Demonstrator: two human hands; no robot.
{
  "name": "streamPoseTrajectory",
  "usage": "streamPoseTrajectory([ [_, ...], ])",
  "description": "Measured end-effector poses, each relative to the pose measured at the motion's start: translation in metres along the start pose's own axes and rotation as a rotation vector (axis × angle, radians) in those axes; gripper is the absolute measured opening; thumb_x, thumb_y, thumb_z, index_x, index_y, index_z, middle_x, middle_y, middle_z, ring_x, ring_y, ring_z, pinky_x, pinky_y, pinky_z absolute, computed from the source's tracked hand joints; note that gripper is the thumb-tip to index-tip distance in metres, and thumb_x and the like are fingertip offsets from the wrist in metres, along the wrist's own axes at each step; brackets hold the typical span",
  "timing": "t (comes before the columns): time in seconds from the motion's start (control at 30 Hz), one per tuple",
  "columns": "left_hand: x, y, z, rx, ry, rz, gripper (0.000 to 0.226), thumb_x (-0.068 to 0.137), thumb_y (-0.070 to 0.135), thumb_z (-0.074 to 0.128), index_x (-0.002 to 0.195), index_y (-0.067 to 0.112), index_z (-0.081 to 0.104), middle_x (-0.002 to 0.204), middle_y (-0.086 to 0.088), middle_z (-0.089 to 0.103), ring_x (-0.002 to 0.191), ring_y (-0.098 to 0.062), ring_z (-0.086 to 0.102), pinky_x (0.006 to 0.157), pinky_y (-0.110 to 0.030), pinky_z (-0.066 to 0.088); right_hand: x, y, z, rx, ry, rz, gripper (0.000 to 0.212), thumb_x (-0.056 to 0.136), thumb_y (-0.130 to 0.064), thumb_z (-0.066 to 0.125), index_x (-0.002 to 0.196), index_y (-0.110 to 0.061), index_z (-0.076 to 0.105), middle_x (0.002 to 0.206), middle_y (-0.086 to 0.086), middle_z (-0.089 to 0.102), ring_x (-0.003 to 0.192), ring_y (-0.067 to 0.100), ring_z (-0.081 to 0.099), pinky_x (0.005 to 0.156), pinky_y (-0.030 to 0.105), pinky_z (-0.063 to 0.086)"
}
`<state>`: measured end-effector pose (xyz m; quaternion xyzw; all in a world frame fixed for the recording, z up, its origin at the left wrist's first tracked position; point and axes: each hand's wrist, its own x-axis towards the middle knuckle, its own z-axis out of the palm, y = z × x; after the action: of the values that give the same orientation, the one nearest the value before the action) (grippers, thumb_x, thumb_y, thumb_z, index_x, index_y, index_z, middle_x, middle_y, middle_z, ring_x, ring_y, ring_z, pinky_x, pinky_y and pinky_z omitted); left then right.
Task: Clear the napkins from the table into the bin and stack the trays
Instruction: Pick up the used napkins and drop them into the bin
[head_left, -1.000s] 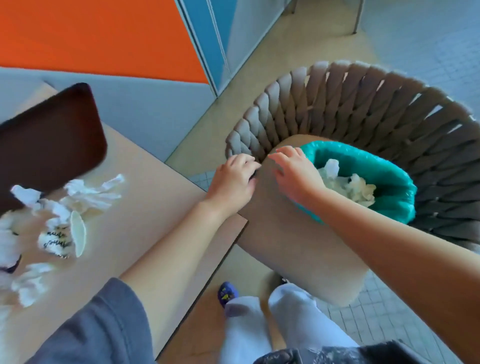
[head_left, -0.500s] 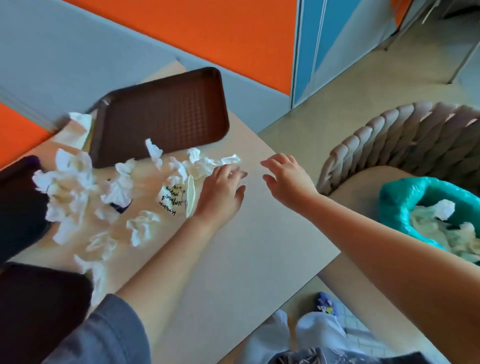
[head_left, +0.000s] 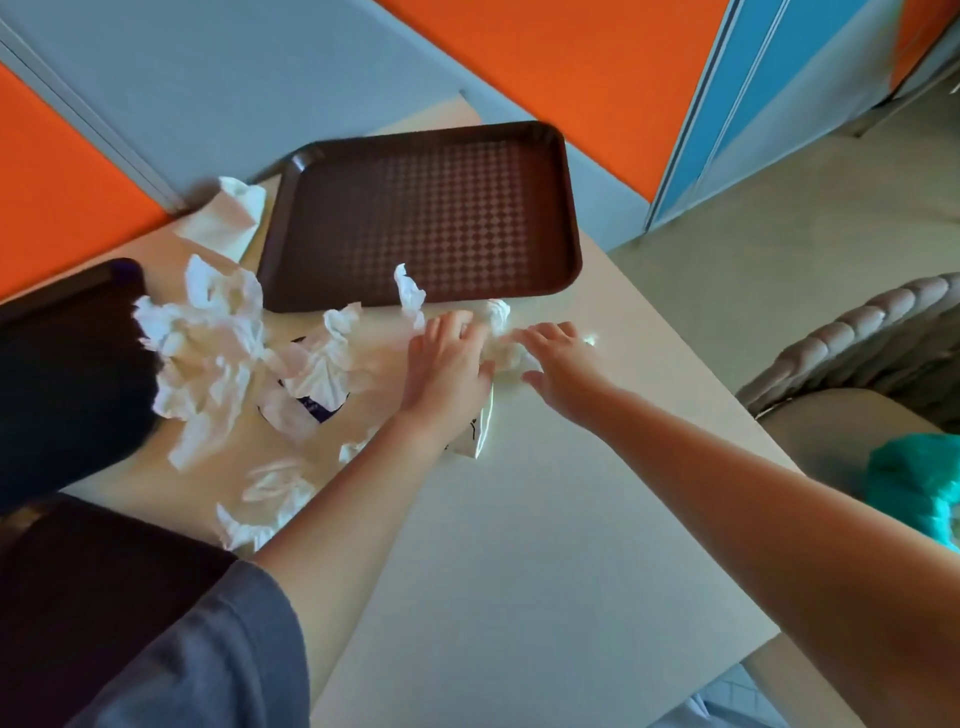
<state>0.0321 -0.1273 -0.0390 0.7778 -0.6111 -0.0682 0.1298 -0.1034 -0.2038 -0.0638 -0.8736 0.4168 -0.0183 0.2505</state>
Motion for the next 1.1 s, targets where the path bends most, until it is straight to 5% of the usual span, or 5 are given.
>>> streamPoseTrajectory([
  [0.23,0.019,0.001,0.014,0.159,-0.124,0.170,0.067,0.076,0.048,0.065,0.133,0.023,0.041,0.145,-0.002,0.036,0.133,-0.022,0.030,0.111,-0.046,0.012,-0.002,0.009,0.009,0.052,0.156,0.023,0.022,0.084,0.002,0.050,0.099,0.000,0.065,0.098,0.022,0.059,0.096,0.038,0.050,0.079,0.046,0.048],
  [0.4,0.025,0.005,0.016,0.185,-0.220,0.172,0.050,0.078,0.047,0.063,0.122,0.030,0.044,0.126,0.006,0.049,0.119,-0.019,0.038,0.105,-0.050,0.011,-0.016,0.020,0.003,0.054,0.226,0.072,0.026,0.072,0.000,0.043,0.085,0.002,0.066,0.086,0.023,0.061,0.085,0.040,0.055,0.070,0.047,0.051],
  [0.53,0.020,0.019,0.018,0.166,-0.182,0.233,0.017,0.087,0.024,0.056,0.104,0.025,0.059,0.117,0.007,0.057,0.114,-0.018,0.042,0.088,-0.038,0.008,-0.030,0.032,-0.003,0.055,0.242,0.104,0.028,0.069,-0.002,0.041,0.082,0.002,0.065,0.083,0.022,0.061,0.083,0.039,0.055,0.067,0.048,0.051],
  [0.63,0.013,0.032,0.019,0.162,-0.142,0.268,0.021,0.087,0.011,0.049,0.097,0.025,0.062,0.106,0.007,0.062,0.110,-0.016,0.043,0.083,-0.037,0.009,-0.041,0.040,-0.004,0.097,0.263,0.123,0.029,0.069,-0.003,0.041,0.082,0.001,0.066,0.081,0.021,0.061,0.083,0.039,0.055,0.066,0.047,0.051],
  [1.1,-0.007,0.140,0.046,0.099,0.045,0.428,0.005,0.076,0.020,0.070,0.077,0.023,0.066,0.079,0.006,0.069,0.085,-0.024,0.060,0.075,-0.034,0.015,-0.135,0.118,-0.053,0.099,0.369,0.157,0.024,0.080,0.003,0.049,0.098,0.000,0.065,0.095,0.020,0.059,0.096,0.037,0.051,0.075,0.045,0.050],
])
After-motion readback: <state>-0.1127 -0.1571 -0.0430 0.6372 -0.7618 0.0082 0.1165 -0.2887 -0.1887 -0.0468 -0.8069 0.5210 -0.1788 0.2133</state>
